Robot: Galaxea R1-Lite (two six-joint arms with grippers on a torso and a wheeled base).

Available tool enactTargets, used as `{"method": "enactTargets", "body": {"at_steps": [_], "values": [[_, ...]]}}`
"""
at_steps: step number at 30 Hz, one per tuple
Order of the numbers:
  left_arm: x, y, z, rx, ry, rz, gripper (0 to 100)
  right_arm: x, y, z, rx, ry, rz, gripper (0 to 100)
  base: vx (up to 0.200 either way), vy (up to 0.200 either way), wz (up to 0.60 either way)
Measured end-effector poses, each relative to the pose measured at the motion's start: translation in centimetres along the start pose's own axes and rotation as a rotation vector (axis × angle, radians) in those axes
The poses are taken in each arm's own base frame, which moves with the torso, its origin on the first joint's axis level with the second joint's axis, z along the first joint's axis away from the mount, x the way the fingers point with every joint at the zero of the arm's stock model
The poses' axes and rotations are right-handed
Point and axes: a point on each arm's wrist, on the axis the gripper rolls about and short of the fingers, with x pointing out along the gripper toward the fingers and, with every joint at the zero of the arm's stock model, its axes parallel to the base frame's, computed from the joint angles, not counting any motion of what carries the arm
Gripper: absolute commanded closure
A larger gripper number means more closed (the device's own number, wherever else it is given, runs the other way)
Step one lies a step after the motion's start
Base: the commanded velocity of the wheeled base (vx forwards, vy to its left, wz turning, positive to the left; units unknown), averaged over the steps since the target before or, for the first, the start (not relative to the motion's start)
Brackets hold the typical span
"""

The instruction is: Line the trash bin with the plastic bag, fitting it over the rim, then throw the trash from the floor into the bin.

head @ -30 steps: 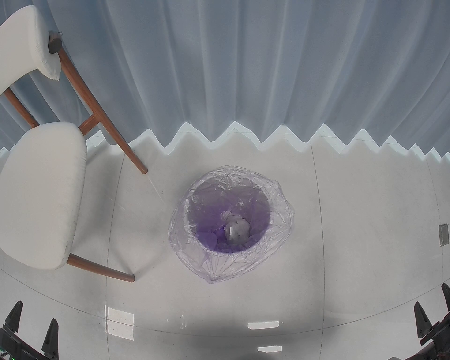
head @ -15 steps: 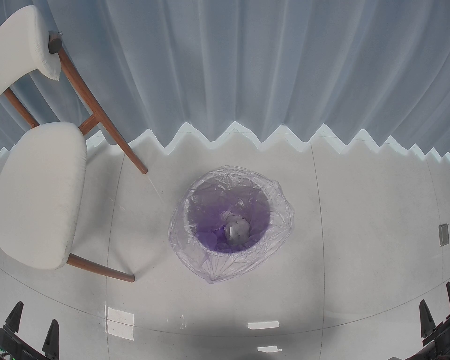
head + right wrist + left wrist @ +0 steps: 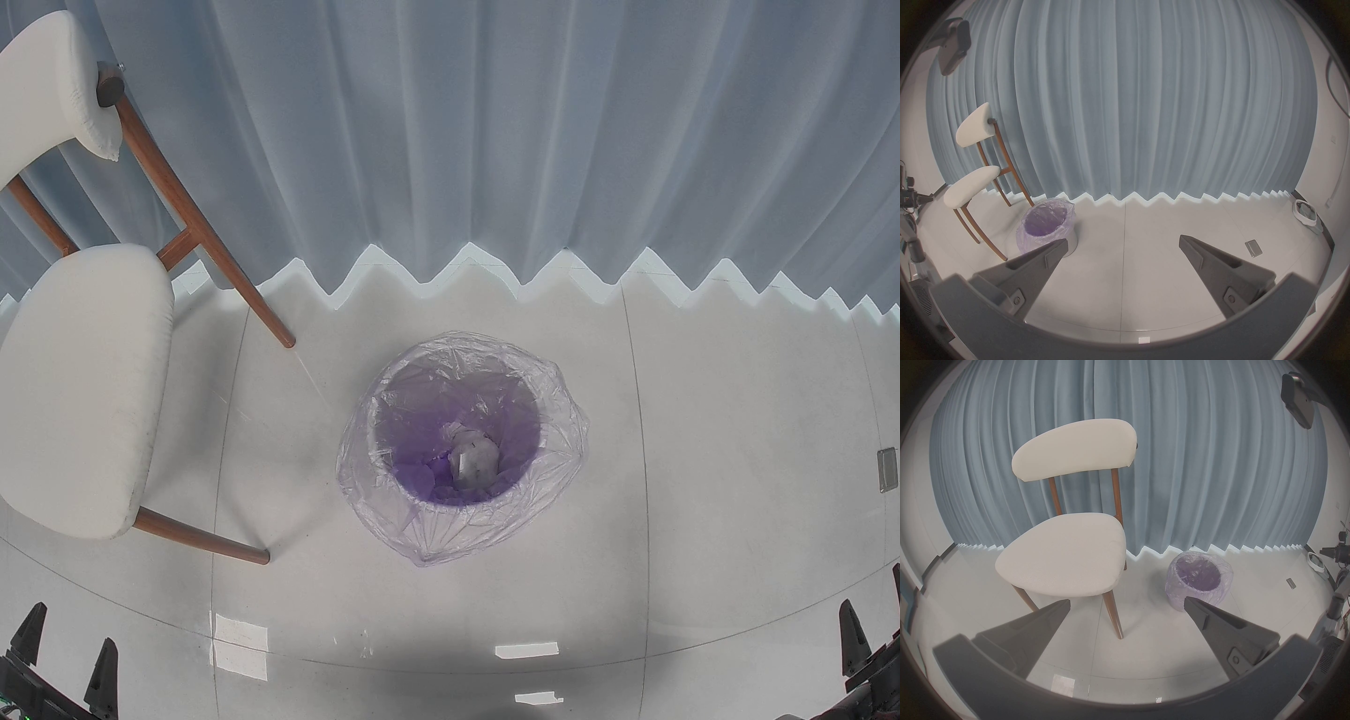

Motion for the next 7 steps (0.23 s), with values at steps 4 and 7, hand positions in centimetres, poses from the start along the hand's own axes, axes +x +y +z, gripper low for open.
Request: {"method": "enactTargets", "body": {"at_steps": [4,7], "values": [[0.0,0.0,0.02,0.0,-0.001,0.0,0,0.0,0.0,0.0,0.004,0.0,0.0,0,0.0,0.0,0.0],[0.01,0.0,0.06,0.0,-0.005,-0.001,0,0.0,0.0,0.0,0.004,0.0,0.0,0,0.0,0.0,0.0]]}}
